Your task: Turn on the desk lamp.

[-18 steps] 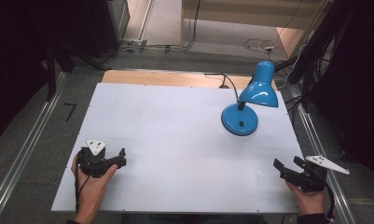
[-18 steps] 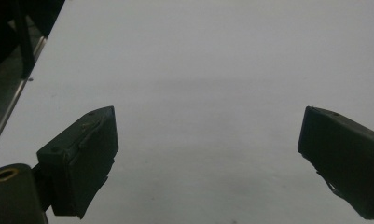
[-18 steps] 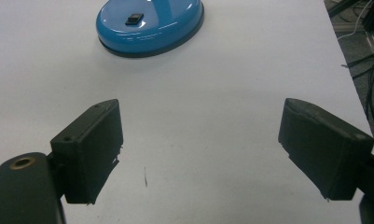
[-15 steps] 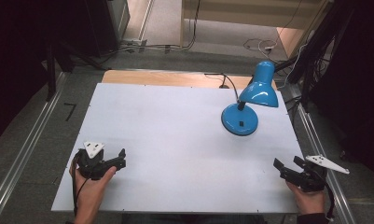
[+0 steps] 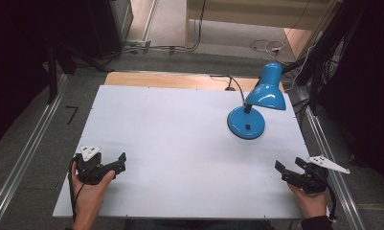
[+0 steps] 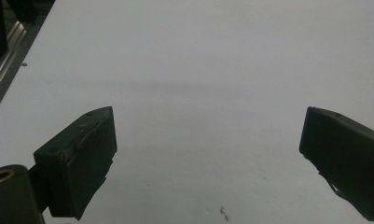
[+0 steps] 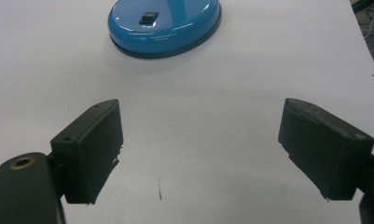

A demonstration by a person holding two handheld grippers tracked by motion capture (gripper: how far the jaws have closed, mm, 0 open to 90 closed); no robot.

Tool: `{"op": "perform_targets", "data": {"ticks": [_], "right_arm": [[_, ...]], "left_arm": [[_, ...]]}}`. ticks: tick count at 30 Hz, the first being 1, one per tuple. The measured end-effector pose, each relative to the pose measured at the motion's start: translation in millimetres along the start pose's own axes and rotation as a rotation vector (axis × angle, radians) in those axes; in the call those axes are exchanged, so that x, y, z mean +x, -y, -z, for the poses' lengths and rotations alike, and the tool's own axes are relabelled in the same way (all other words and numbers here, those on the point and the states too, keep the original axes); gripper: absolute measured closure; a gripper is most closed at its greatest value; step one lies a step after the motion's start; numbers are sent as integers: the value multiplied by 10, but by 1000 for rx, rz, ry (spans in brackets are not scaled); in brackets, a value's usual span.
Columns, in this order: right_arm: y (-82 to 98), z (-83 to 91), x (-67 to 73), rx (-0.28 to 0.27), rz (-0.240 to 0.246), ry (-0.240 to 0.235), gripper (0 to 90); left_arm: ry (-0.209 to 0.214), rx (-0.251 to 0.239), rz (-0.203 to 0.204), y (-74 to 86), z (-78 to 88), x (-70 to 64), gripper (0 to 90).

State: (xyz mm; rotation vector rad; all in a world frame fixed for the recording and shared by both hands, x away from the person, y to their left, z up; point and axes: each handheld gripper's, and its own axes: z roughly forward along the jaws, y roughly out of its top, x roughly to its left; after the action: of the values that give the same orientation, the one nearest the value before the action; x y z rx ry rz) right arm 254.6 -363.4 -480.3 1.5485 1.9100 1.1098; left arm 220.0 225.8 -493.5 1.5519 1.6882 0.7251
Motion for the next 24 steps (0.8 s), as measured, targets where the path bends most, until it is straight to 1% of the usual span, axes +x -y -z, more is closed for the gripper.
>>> {"op": "perform_targets", "data": {"ticks": [2, 7, 19, 24], "right_arm": [[-11, -14, 22, -3, 7, -1, 121], [-37, -45, 62, -6, 14, -5, 121], [-106, -98, 53, -25, 20, 4, 121], [-134, -127, 62, -28, 23, 5, 121]], "left_arm": [[6, 3, -7, 5, -6, -5, 44], [5, 0, -14, 7, -7, -9, 44], [-5, -11, -59, 8, 1, -79, 45], [-7, -19, -63, 9, 2, -90, 45]]}}
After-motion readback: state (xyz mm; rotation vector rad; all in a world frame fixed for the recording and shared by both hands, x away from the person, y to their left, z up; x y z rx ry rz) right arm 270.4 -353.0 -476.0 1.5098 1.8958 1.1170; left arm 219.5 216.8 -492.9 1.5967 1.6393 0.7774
